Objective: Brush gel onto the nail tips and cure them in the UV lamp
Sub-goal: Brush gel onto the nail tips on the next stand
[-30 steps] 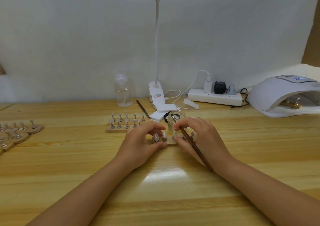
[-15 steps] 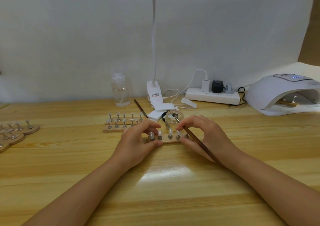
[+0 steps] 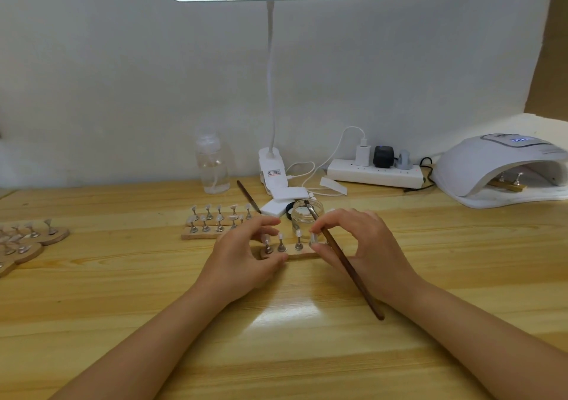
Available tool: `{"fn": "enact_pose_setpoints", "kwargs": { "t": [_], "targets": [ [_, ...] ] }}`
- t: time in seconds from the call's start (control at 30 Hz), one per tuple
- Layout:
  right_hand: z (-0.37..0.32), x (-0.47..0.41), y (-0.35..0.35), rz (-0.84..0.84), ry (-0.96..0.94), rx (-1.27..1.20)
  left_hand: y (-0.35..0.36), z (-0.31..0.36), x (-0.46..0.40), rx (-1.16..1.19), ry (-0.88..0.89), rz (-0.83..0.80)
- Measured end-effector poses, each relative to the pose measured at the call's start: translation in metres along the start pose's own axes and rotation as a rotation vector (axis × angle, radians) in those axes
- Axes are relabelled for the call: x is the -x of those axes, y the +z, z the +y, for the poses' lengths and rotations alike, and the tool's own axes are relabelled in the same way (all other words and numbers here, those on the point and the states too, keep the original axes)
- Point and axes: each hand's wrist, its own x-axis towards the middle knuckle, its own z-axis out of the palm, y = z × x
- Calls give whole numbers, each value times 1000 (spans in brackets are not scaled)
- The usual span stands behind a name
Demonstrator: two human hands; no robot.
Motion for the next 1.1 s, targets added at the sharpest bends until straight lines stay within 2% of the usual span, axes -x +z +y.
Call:
{"fn": "enact_pose_setpoints", "kwargs": {
  "t": [0.17, 0.27, 0.6, 0.7, 0.9, 0.97, 1.1],
  "targets": [
    [-10, 1, 5, 42, 1, -97, 1, 7, 3, -170, 319, 95],
    [-14, 2, 6, -1, 21, -198, 3, 8, 5, -196, 409, 73],
    [-20, 1, 10, -7, 29, -276, -2, 12, 6, -90, 450, 136],
    [-22, -3, 7, 38, 63, -301, -1, 11, 6, -102, 435, 175],
    [-11, -23, -14, 233, 354, -483, -1, 10, 5, -74, 346, 231],
    [-5, -34, -19, 206, 435, -479, -1, 9, 5, -73, 336, 235],
    [12, -60, -24, -18, 529, -324, -1, 8, 4, -63, 324, 259]
  ]
}}
